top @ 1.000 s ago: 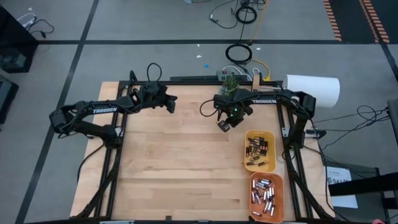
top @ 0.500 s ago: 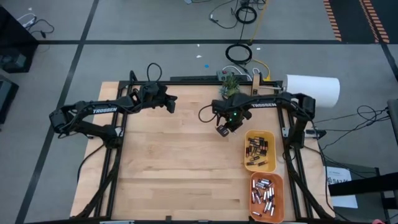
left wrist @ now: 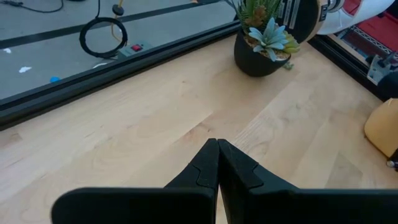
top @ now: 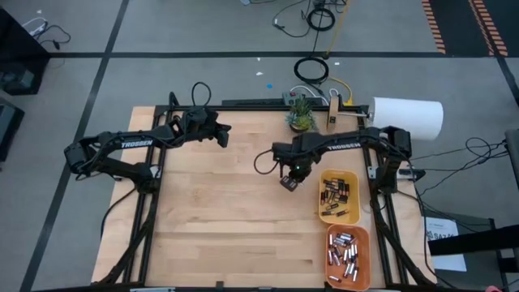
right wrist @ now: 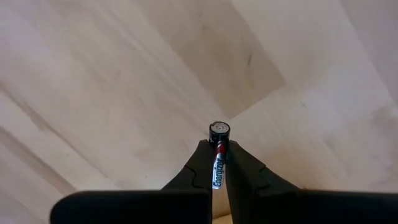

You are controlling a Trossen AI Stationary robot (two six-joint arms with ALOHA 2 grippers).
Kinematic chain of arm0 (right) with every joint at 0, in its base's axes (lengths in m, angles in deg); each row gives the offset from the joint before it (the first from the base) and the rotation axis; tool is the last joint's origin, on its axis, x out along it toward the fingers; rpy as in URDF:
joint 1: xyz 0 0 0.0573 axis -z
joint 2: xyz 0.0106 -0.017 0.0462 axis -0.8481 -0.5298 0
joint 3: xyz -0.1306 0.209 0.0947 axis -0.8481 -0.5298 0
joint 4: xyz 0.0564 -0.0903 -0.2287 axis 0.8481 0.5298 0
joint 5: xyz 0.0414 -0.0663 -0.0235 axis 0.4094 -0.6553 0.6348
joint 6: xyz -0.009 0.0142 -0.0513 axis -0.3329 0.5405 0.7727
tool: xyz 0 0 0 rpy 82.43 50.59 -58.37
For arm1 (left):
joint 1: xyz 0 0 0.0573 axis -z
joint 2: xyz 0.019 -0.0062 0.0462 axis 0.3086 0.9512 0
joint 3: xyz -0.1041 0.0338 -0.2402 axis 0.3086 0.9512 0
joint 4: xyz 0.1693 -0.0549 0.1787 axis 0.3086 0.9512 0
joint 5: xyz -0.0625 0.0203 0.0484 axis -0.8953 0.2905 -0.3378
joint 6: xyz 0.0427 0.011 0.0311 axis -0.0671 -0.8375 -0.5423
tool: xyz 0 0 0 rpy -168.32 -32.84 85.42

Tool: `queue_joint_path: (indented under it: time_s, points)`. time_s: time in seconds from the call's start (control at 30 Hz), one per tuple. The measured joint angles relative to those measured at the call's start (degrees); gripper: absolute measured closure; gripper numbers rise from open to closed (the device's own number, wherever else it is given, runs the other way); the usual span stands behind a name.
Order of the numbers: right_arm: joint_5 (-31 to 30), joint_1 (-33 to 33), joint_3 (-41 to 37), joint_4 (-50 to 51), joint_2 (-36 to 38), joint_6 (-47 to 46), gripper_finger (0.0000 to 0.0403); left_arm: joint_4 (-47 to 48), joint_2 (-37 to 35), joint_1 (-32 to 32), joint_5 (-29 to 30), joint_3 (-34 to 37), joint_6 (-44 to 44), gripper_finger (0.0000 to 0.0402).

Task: Sort batteries
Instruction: Put the black battery into the orange bin

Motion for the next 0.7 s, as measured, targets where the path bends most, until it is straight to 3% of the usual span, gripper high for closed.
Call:
queue_joint_path:
  time_s: [0.4,0.7]
  points:
    - [-3.13,-6.85,0.34,-3.78,0.00,5.48,0.0396,0.01,0.00,0.02,-0.01,0.00,0.01,0.0391]
    - [-2.42,-8.71,11.89,5.78,0.04,0.32,0.0396,0.22,0.01,0.01,-1.12,0.00,-5.75,0.0391]
